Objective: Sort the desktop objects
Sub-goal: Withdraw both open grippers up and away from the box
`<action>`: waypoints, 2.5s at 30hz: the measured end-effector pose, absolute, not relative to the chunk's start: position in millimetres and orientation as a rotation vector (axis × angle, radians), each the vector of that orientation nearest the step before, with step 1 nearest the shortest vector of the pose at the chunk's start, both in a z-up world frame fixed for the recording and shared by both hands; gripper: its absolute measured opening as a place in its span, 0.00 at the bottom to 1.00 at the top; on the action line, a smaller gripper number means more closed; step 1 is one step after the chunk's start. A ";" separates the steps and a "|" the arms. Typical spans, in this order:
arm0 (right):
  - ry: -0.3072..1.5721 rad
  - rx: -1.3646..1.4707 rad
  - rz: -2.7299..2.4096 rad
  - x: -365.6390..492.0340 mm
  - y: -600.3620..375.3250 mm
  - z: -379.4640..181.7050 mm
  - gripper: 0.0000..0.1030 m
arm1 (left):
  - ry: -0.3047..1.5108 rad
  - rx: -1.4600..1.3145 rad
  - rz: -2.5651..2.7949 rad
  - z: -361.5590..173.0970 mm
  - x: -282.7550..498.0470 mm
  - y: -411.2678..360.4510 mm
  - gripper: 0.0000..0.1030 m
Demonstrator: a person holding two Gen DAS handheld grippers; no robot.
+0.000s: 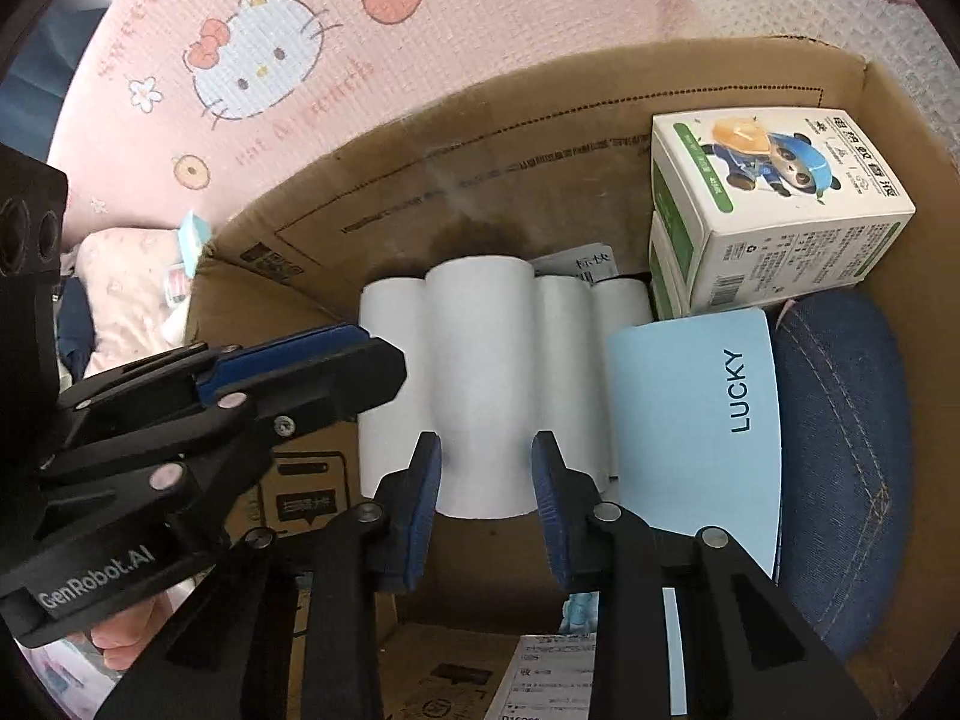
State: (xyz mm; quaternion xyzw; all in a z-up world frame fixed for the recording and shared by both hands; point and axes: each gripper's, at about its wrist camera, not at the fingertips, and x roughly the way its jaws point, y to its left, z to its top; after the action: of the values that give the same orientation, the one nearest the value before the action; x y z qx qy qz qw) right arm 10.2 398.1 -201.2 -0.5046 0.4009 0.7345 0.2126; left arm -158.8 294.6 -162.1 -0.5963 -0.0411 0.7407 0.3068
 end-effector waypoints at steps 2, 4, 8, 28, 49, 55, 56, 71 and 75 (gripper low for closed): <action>1.117 -1.409 2.044 7.7 396.6 -204.2 0.27 | -0.121 -1.587 1.950 -165.2 -157.7 293.8 0.21; 1.109 -1.412 2.046 5.4 395.6 -205.0 0.27 | -0.123 -1.594 1.944 -168.9 -158.2 294.3 0.21; 1.080 -1.427 2.055 0.5 393.4 -205.3 0.27 | -0.095 -1.574 1.952 -170.6 -155.3 297.2 0.21; 0.817 -1.286 2.118 1.7 349.4 -128.5 0.28 | -0.128 -1.343 2.135 -109.6 -128.2 264.9 0.51; 0.619 -1.319 1.992 3.2 256.4 -89.9 0.38 | -0.037 -1.159 2.280 -75.9 -42.2 199.3 0.66; 0.470 -1.345 1.939 -12.5 231.1 -76.0 0.55 | -0.060 -1.185 2.333 -74.6 -29.4 165.4 0.68; 0.437 -1.344 1.924 -15.0 225.9 -72.8 0.57 | -0.058 -1.192 2.333 -73.3 -27.3 160.7 0.68; 0.197 -1.326 1.847 -35.1 156.5 -28.4 0.64 | 0.468 -1.106 2.442 -8.7 18.9 136.9 0.74; 0.161 -1.293 1.872 -38.3 138.5 -13.9 0.65 | 0.426 -1.122 2.443 4.2 26.0 121.8 0.75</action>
State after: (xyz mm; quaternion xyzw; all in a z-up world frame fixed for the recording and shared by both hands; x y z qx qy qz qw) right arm -38.3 138.5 -13.9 -0.5153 0.0641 0.7459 0.4171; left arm 26.0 121.8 4.2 -0.4031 0.1529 0.8779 0.2082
